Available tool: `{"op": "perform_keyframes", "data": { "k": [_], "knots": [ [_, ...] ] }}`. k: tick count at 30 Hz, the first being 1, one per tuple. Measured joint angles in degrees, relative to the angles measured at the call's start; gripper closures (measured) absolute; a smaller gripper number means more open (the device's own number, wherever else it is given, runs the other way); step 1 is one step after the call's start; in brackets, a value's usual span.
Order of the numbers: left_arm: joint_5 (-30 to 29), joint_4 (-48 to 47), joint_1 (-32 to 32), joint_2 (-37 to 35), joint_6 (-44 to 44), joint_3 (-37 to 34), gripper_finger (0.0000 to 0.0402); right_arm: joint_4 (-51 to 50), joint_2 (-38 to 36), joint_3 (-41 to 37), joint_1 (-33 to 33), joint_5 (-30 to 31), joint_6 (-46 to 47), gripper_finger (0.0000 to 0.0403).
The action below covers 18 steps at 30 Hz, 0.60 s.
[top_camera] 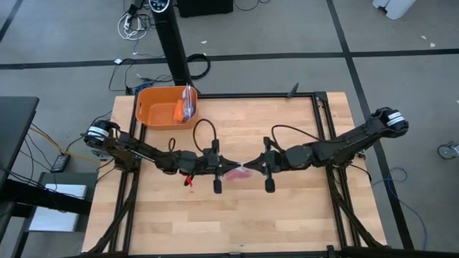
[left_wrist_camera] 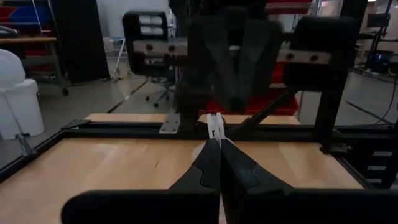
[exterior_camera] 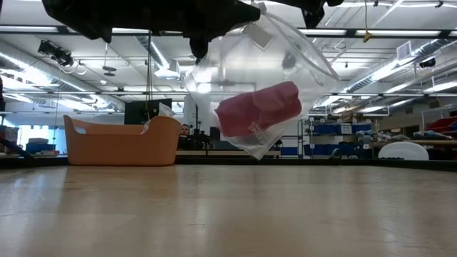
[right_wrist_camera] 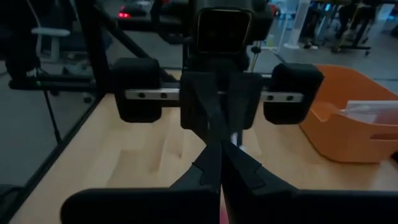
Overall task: Roll bandage
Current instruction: Close the transparent zip bag
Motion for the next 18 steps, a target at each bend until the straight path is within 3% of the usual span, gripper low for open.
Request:
{"op": "perform_keyframes", "data": {
  "k": [7, 13, 18],
  "knots": [
    [0.3, -0.5, 0.0, 0.0, 0.0, 0.0, 0.0401, -4.3, 3.0, 3.4, -0.6, -0.1, -0.3, 0.0401],
    [0.9, -0.6, -0.1, 0.0, 0.1, 0.0, 0.0401, -7.8, -1.0, 3.6, 1.2, 4.7, -0.3, 0.0402],
    [1.0, -0.5, -0.1, 0.0, 0.1, 0.0, 0.0401, -8.7, -0.9, 3.6, 1.5, 4.1, 0.2, 0.0402]
  ]
}}
